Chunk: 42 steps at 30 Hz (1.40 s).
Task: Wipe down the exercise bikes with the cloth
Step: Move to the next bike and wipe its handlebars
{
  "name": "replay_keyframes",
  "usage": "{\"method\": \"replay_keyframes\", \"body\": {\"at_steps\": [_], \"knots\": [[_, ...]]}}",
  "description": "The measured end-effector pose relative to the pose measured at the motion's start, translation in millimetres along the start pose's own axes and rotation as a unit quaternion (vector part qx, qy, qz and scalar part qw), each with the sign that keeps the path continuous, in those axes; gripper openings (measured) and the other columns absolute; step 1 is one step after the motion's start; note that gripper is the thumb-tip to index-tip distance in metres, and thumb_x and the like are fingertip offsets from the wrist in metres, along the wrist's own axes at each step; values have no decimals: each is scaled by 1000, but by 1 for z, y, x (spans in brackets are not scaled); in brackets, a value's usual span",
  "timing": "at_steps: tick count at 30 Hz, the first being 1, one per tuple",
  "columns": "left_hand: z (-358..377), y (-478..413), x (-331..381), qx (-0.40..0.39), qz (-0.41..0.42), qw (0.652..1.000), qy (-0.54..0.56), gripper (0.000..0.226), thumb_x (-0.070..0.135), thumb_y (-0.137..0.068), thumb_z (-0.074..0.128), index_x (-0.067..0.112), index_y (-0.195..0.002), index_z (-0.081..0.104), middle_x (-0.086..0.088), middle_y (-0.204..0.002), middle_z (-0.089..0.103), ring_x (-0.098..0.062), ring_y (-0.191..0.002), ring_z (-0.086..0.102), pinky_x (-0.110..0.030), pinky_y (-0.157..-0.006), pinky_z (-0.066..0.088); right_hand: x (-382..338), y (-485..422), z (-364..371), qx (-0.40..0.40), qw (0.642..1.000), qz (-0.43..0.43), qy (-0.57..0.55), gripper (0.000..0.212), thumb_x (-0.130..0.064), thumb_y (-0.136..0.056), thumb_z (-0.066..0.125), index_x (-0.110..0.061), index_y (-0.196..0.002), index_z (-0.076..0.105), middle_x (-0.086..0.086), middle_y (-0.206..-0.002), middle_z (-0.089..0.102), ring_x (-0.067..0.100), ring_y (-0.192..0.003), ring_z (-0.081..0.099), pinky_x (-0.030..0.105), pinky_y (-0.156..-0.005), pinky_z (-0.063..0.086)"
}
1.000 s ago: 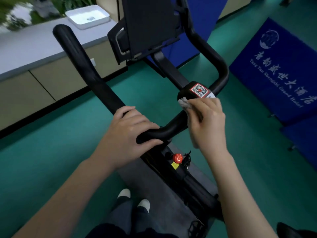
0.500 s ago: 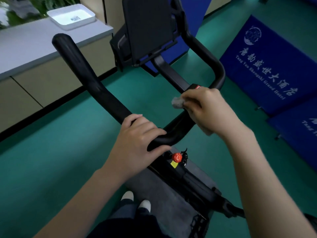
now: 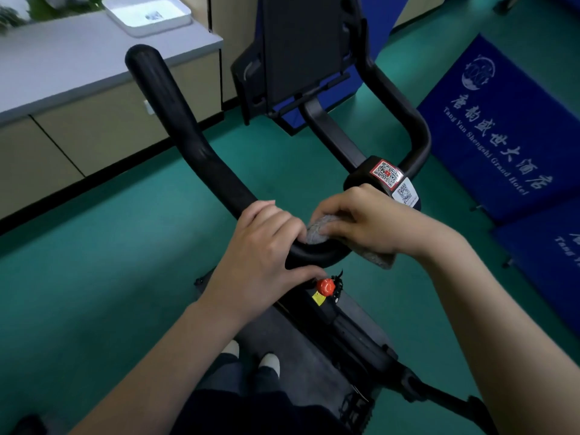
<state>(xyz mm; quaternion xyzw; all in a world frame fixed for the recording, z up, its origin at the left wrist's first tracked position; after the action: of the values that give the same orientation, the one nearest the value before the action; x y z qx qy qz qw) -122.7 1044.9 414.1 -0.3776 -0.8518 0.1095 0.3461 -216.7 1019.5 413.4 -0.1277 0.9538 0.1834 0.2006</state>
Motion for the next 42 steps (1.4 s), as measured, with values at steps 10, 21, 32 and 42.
{"method": "replay_keyframes", "body": {"at_steps": [10,21,32,42], "knots": [[5,0,1,-19,-4,999,-26,44,61,-75,61,18,-83,59,11,-79,53,-10,-83,50,-30,-106,25,19,35,-22,168,985,-42,-1,17,-18,-85,57,-15,-94,71,3,-85,63,8,-77,54,9,-74,37],[20,-1,20,-32,-9,997,-74,46,62,-80,54,20,-95,67,11,-87,65,-12,-88,60,-35,-108,25,117,149,45,521,715,241,-400,23,-3,-88,62,-24,-91,69,-9,-89,71,7,-85,64,26,-81,51],[20,0,22,-25,-6,995,-97,39,56,-80,61,21,-95,68,11,-88,67,-12,-87,59,-30,-97,28,114,88,99,532,477,235,-658,18,1,-94,51,9,-105,63,10,-87,69,15,-80,63,30,-80,53],[19,1,22,-35,3,995,-92,38,55,-83,58,21,-97,69,11,-89,67,-13,-87,59,-29,-95,27,91,85,116,484,486,197,-701,15,1,-93,50,6,-99,63,8,-82,69,14,-74,62,25,-70,53]]}}
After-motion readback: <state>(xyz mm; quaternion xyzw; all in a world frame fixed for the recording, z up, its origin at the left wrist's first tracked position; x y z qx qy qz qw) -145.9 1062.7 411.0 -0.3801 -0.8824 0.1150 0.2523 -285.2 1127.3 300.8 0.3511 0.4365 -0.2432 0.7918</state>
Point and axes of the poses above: each hand's wrist, its own y-axis away from the middle knuckle, its own z-axis out of the palm, x = y × z, the point moved 10 cm from there along -y, towards the middle knuckle
